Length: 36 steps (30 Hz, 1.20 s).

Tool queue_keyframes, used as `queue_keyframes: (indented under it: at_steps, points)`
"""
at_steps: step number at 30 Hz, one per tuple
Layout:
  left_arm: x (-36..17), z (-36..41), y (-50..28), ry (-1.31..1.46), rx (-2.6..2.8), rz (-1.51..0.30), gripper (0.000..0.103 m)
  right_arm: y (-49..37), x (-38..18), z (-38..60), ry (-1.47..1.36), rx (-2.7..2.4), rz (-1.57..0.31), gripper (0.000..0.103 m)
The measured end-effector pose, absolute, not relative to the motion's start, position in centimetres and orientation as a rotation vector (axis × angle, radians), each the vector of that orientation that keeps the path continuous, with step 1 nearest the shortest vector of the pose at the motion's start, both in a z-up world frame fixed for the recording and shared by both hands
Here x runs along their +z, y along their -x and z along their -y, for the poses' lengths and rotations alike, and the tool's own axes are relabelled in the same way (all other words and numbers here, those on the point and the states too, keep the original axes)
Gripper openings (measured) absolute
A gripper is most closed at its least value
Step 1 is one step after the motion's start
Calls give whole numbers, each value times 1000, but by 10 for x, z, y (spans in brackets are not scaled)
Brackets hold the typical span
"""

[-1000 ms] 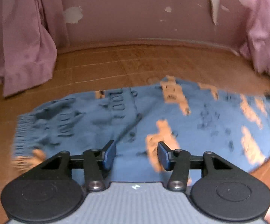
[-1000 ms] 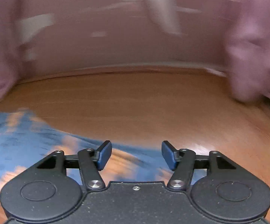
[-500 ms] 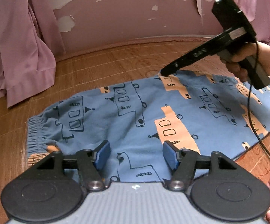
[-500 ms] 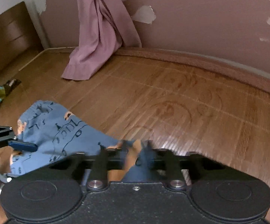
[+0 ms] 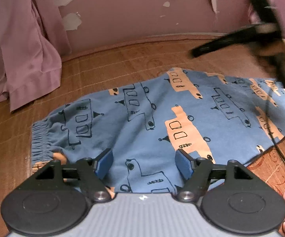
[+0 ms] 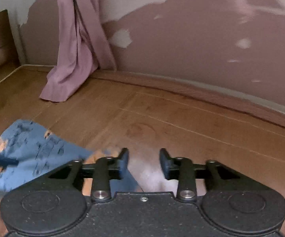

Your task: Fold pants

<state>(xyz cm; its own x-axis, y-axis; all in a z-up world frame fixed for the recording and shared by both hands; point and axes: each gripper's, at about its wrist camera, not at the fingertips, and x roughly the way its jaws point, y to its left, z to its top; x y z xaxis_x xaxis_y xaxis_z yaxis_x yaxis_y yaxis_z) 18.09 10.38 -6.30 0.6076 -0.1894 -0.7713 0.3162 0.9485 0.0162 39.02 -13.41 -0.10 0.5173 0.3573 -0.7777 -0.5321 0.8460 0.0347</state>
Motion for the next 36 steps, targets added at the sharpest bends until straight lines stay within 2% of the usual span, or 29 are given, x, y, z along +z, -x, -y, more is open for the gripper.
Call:
queue_keyframes:
  at_steps: [1,4,8,11,14,15,18,19,23,29,34,36]
  points:
    - [-61,-102,-181,-162,-283,-879,76,-374,8,147,231,521,-868,57]
    - [-53,-88,-181,-172,-288,-859,76,-313,29,198,223,437,-877,80]
    - [-42,-47,-184,-227,-342,-793,85,-234,37,267,243,193,-913,87]
    - [-41,-8,-196,-250,-380,-796,85,-196,38,312,198,-7,-889,87]
    - [-49,29,-208,-311,-376,-810,85,-178,34,347,36,-88,-842,75]
    - [-53,36,-213,-334,-359,-824,85,-178,31,352,12,-102,-841,69]
    - [-63,38,-219,-323,-298,-875,90,-188,21,352,21,-69,-863,55]
    - [-64,34,-220,-304,-285,-881,90,-193,18,349,34,-65,-870,53]
    - [-65,8,-219,-237,-211,-912,93,-207,8,341,32,-55,-884,53]
    - [-68,-58,-206,-211,-74,-929,102,-219,1,307,41,52,-874,56]
    - [-66,-111,-198,-169,13,-965,103,-217,2,291,40,131,-877,56]
    - [-62,-112,-195,-181,33,-974,98,-215,7,296,33,68,-884,57]
